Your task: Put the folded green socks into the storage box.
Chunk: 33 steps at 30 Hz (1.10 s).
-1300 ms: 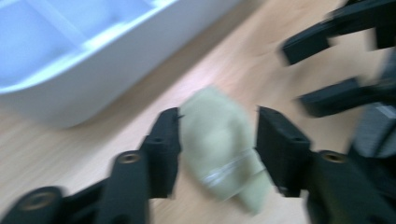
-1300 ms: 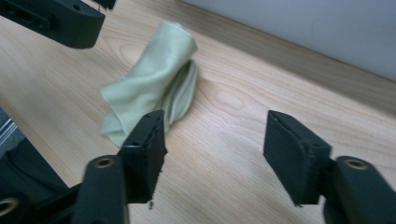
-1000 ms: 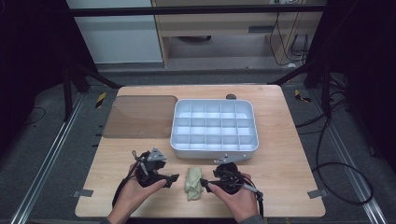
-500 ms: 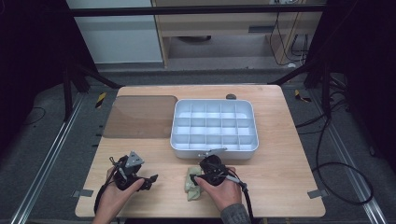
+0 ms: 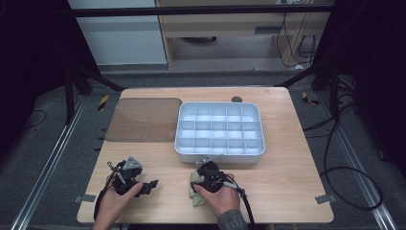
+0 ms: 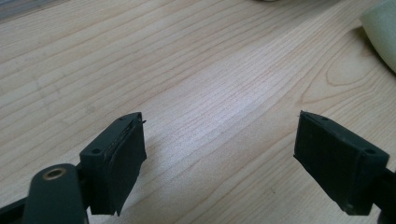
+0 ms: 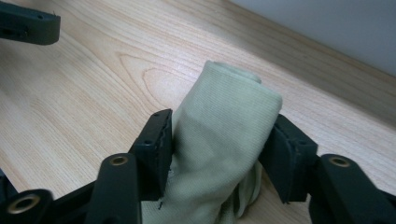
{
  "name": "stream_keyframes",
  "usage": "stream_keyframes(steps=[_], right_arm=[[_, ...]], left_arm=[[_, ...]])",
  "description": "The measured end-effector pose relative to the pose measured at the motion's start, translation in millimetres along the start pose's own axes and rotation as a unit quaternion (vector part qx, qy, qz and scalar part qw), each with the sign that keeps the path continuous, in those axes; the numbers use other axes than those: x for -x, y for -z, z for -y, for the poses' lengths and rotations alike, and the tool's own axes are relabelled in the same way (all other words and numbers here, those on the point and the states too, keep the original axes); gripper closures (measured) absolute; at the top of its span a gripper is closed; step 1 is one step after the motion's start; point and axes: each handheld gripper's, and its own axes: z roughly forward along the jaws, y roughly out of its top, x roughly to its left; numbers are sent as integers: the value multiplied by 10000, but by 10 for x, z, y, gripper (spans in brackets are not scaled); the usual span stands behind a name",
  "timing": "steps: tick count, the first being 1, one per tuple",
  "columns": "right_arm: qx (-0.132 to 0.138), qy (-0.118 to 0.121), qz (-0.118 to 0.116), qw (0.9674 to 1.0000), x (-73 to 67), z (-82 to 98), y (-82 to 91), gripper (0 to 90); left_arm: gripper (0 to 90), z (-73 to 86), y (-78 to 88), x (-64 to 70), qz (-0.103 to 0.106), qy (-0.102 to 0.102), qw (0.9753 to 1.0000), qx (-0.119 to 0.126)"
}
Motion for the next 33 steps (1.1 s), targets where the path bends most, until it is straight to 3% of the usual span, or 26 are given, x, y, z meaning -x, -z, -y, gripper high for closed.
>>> stream_keyframes(steps=[13, 21, 25, 33], right_arm=[[-156, 388, 319, 9986, -109, -11, -46, 658], [-156, 348, 106, 9992, -74, -9, -37, 742], [-17, 169, -135, 9998, 0, 13, -4, 764], [274, 92, -285, 9992, 92, 38, 176, 769]], left_arm=[[160, 13, 13, -67, -33, 84, 10000, 34], [156, 23, 16, -132, -76, 126, 9999, 76], [144, 24, 16, -171, -38, 156, 9998, 146], [124, 34, -3, -249, -80, 203, 9997, 133]])
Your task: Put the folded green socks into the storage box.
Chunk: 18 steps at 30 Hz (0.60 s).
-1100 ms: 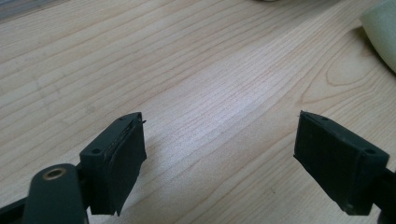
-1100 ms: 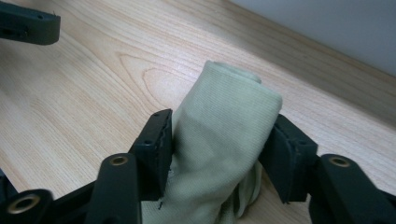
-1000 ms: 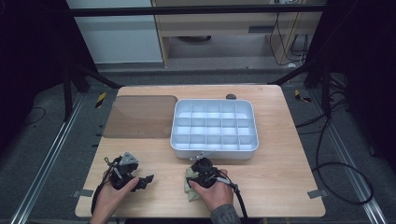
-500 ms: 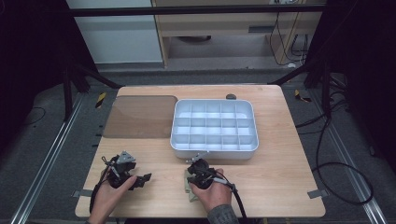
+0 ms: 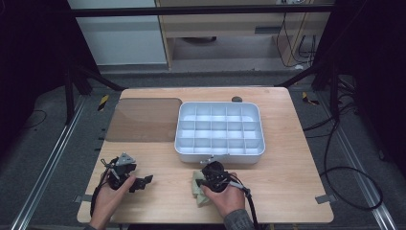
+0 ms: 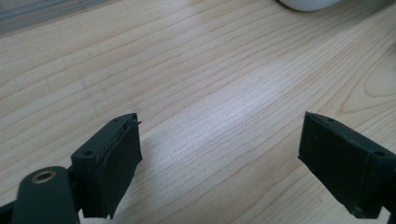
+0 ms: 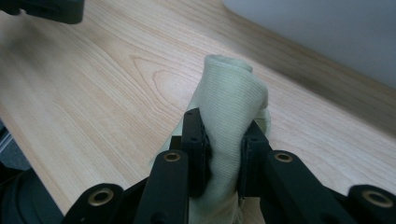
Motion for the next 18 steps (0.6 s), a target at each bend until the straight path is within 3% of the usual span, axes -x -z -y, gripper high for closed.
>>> stream_keyframes(steps=[10, 18], right_arm=[[314, -30, 48, 9995, 137, 31, 402, 768], [681, -243, 134, 9973, 317, 128, 758, 769]], left_arm=[[90, 0, -34, -36, 10, 44, 10000, 4], [66, -8, -50, -32, -20, 22, 10000, -27]])
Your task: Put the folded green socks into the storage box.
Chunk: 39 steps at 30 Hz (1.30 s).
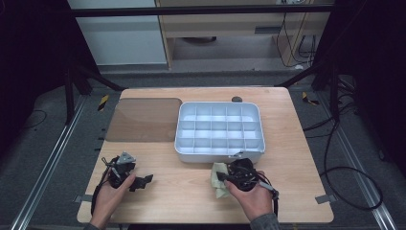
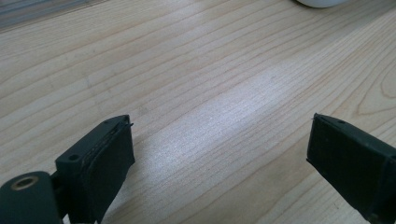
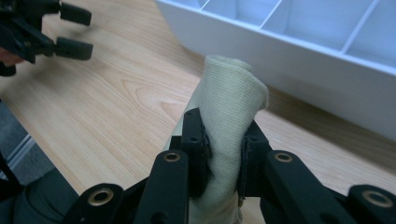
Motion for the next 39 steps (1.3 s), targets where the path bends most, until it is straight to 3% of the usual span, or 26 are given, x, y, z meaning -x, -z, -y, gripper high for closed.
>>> stream_keyframes(steps=[12, 20, 22, 26, 28, 35, 39], right_arm=[[299, -146, 305, 9990, 268, -21, 466, 768], [330, -172, 724, 9967, 480, -132, 786, 768], [326, -223, 737, 9965, 535, -166, 843, 768], [257, -183, 954, 9949, 635, -249, 910, 767], [247, -174, 1056, 9940, 684, -319, 950, 767], [183, -132, 1376, 9902, 842, -561, 978, 767], [94, -108, 1501, 9886, 923, -680, 933, 766]], left_arm=[[58, 0, -39, 22, -6, -84, 9999, -116], [51, 0, -78, 12, -61, -82, 9999, -136], [47, -15, -104, -3, -142, -40, 9999, -76], [46, -34, -107, -16, -249, -75, 9996, 66], [45, -28, -109, -59, -372, -2, 9992, 114], [46, 0, -108, -170, -468, 239, 9986, 91], [44, 5, -110, -173, -492, 154, 9986, 72]])
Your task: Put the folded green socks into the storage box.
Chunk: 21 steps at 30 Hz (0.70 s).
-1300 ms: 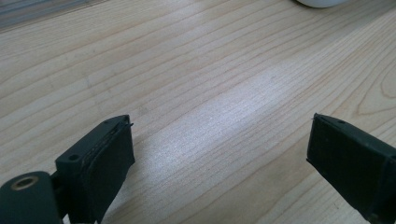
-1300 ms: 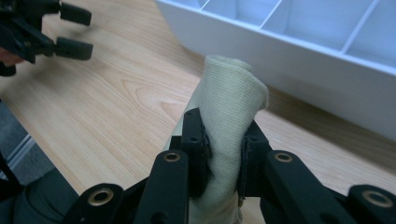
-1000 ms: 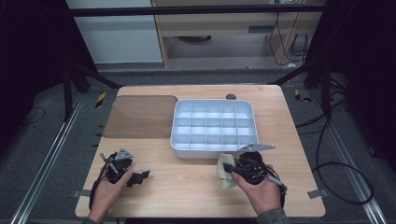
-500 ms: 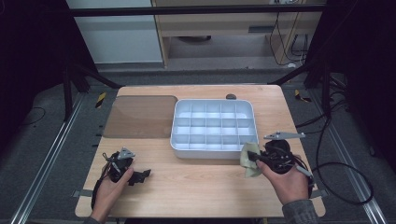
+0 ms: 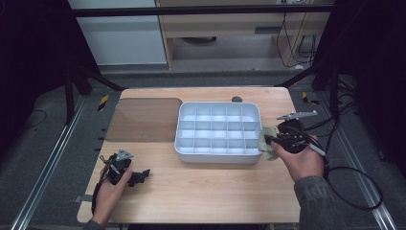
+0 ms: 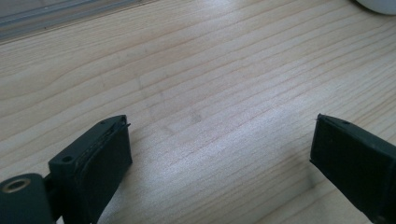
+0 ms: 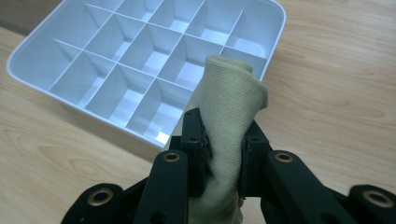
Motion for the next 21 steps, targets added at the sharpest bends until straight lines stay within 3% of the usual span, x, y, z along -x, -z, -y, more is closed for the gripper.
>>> stream_keyframes(steps=[8, 21], right_arm=[[-35, 32, 95, 9999, 78, -133, -144, 766], [-191, 41, 148, 9997, 134, -173, -321, 765]], left_arm=[[14, 21, -30, 19, -92, -225, 9997, 8], [0, 67, -32, 14, -86, -221, 9996, 175]])
